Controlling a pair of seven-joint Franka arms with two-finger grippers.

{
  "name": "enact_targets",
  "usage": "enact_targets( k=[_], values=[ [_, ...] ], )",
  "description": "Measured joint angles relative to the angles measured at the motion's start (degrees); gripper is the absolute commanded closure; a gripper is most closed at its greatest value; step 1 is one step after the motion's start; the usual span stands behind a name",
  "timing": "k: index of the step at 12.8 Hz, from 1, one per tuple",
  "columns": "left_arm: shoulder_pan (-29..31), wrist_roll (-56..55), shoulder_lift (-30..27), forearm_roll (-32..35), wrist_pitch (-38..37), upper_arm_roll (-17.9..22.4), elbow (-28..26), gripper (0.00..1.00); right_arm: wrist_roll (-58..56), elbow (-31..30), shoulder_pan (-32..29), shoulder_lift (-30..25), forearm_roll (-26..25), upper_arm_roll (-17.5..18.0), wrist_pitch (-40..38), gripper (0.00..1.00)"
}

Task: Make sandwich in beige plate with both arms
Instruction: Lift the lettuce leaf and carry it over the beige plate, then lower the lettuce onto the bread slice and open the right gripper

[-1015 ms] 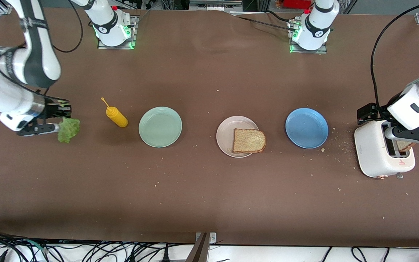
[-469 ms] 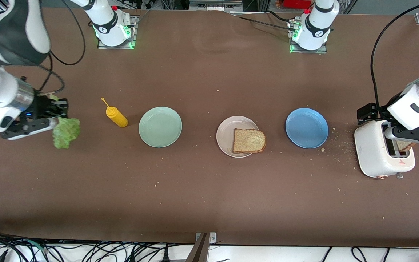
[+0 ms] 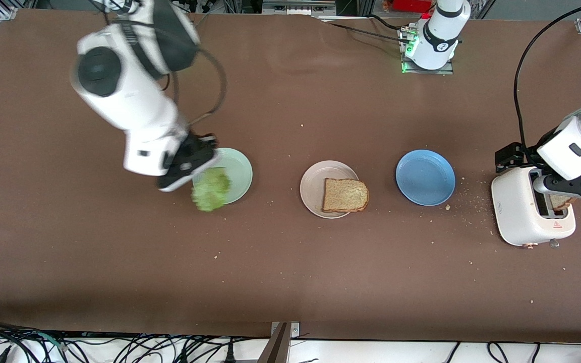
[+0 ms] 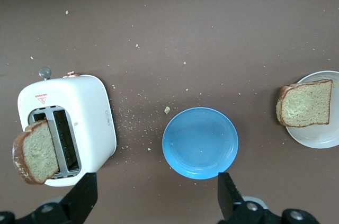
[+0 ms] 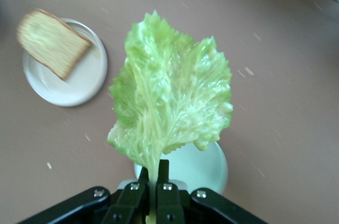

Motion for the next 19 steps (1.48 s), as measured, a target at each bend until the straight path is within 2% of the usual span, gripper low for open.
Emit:
enact_targets(
  k=[2, 10, 12, 15, 19],
  values=[
    [0.00, 0.00, 0.00, 0.00, 0.00, 0.00, 0.00, 0.00, 1.02, 1.05, 5.12, 3.62, -0.82, 0.08, 7.67, 1.00],
    [0.00, 0.00, 0.00, 0.00, 0.00, 0.00, 0.00, 0.00, 1.44, 3.32, 17.17, 20.35, -6.55, -0.14, 40.25, 1.00],
    [0.00, 0.00, 0.00, 0.00, 0.00, 0.00, 0.00, 0.00, 1.44, 3.57, 18.84, 22.64, -8.80, -0.27, 43.31, 1.00],
    [0.00, 0.00, 0.00, 0.00, 0.00, 0.00, 0.00, 0.00, 1.46, 3.21, 19.28, 24.66, -14.99, -1.15, 43.19, 1.00],
    [0.00, 0.00, 0.00, 0.00, 0.00, 0.00, 0.00, 0.00, 1.49, 3.28, 20.77, 29.09, -17.05, -3.62, 45.85, 1.00]
  ],
)
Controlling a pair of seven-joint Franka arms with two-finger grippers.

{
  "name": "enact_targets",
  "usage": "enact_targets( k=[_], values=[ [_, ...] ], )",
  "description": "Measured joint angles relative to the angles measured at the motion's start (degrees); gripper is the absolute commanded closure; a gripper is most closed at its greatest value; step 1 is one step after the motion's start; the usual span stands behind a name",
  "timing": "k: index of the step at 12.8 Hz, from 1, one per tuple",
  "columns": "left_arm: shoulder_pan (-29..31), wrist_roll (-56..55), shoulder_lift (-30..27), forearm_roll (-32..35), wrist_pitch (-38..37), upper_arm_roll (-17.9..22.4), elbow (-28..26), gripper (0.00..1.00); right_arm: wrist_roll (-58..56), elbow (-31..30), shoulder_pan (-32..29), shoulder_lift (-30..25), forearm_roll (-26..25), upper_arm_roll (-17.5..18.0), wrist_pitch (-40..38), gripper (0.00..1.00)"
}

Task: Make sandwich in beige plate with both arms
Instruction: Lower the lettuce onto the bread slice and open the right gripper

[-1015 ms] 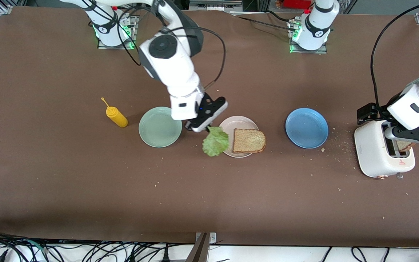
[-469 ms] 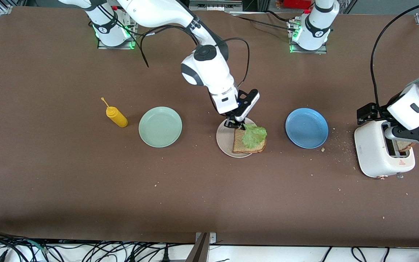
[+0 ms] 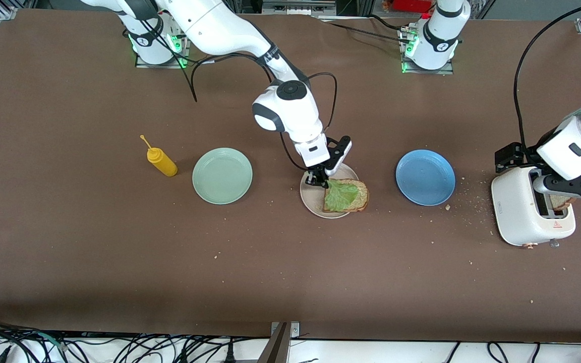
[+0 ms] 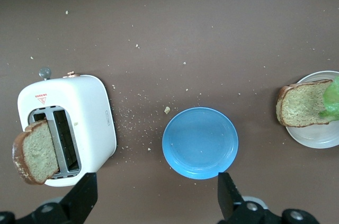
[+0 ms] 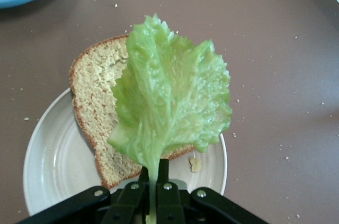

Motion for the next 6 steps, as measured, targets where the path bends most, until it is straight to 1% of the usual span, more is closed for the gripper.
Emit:
enact_targets(
  k=[4, 6],
  values=[
    [0.00, 0.00, 0.00, 0.00, 0.00, 0.00, 0.00, 0.00, 2.33, 0.11, 4.97, 0.51, 0.00, -4.12, 1.41, 1.00],
    [0.00, 0.00, 0.00, 0.00, 0.00, 0.00, 0.00, 0.00, 2.42, 0.13, 5.51, 1.02, 0.00, -4.77, 1.46, 1.00]
  ],
)
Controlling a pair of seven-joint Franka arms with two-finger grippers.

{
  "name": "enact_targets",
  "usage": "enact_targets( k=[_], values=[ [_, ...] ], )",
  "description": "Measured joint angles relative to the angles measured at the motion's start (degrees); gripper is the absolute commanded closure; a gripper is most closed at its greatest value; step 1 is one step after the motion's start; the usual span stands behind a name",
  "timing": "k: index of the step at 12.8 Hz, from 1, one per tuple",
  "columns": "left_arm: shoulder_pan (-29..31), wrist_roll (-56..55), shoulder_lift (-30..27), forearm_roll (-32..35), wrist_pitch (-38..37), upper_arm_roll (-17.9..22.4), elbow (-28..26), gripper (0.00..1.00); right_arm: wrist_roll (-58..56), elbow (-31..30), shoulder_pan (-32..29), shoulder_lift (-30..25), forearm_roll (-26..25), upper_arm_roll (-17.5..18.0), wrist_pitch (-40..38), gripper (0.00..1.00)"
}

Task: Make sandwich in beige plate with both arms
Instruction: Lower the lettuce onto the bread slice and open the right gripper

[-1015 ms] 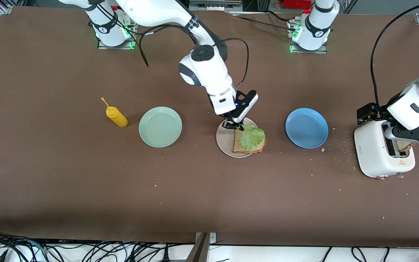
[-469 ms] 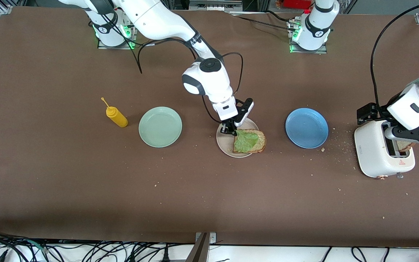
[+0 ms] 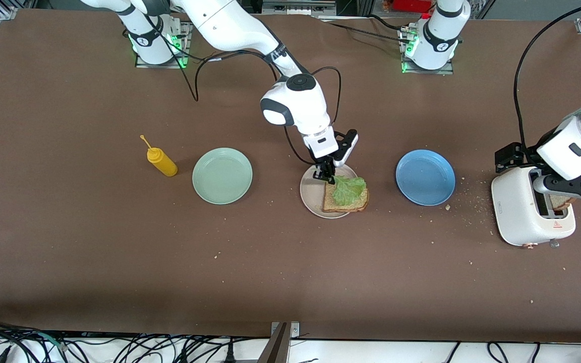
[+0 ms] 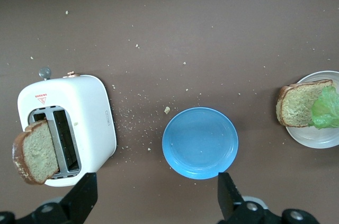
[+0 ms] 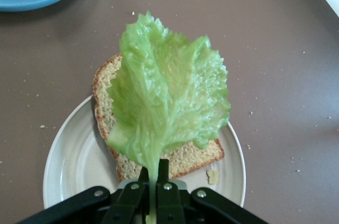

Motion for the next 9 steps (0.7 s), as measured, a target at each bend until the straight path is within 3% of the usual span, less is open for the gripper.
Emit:
enact_targets(
  k=[4, 6, 8, 9],
  values=[
    [0.00, 0.00, 0.00, 0.00, 0.00, 0.00, 0.00, 0.00, 0.00, 0.59, -0.01, 1.72, 0.00, -0.61, 1.15, 1.00],
    [0.00, 0.00, 0.00, 0.00, 0.00, 0.00, 0.00, 0.00, 0.18, 0.97, -0.01, 2.00, 0.00, -0.63, 1.15, 0.63],
    [0.00, 0.00, 0.00, 0.00, 0.00, 0.00, 0.00, 0.00, 1.16, 1.01, -0.01, 2.01, 0.00, -0.78, 1.16, 0.00],
    [0.00, 0.00, 0.00, 0.00, 0.00, 0.00, 0.00, 0.00, 1.32, 1.04, -0.01, 2.01, 0.00, -0.95, 1.18, 0.00]
  ],
)
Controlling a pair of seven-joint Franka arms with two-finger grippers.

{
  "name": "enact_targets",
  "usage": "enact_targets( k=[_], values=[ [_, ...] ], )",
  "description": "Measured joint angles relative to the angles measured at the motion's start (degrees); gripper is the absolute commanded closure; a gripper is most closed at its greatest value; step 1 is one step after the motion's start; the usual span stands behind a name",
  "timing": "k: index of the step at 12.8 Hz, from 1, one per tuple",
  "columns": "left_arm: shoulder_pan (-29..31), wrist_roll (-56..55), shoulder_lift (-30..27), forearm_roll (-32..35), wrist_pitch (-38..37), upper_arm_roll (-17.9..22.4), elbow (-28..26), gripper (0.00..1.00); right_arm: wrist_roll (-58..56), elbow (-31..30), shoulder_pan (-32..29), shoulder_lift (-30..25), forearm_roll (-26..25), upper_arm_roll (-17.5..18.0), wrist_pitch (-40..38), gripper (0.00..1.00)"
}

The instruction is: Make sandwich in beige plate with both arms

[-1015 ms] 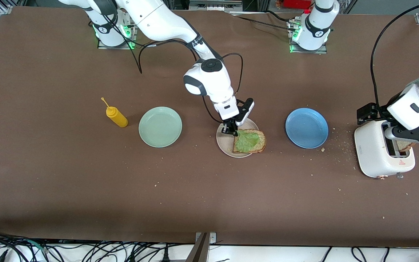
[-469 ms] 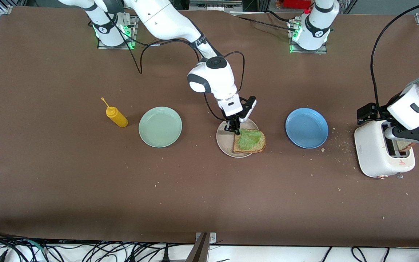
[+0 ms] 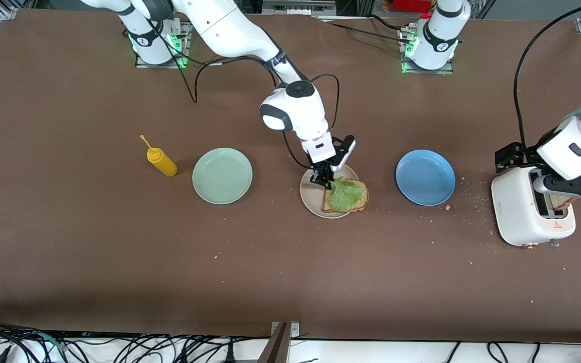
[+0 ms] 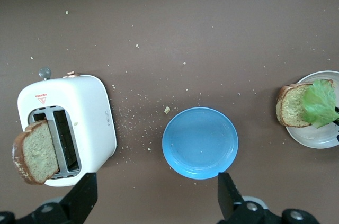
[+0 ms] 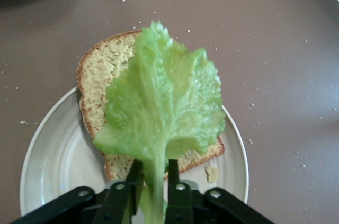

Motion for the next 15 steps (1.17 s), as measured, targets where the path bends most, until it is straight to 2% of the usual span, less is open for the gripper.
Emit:
enact_targets(
  k=[10, 13, 15],
  values=[
    [0.00, 0.00, 0.00, 0.00, 0.00, 0.00, 0.00, 0.00, 0.50, 3.09, -1.86, -1.58, 0.60, -0.92, -0.91, 0.00],
    [0.00, 0.00, 0.00, 0.00, 0.00, 0.00, 0.00, 0.00, 0.18, 3.45, -4.82, -6.37, 3.24, 0.33, -9.70, 0.00],
    [0.00, 0.00, 0.00, 0.00, 0.00, 0.00, 0.00, 0.00, -3.41, 3.67, -6.93, -10.35, 9.12, 1.24, -17.55, 0.00]
  ],
)
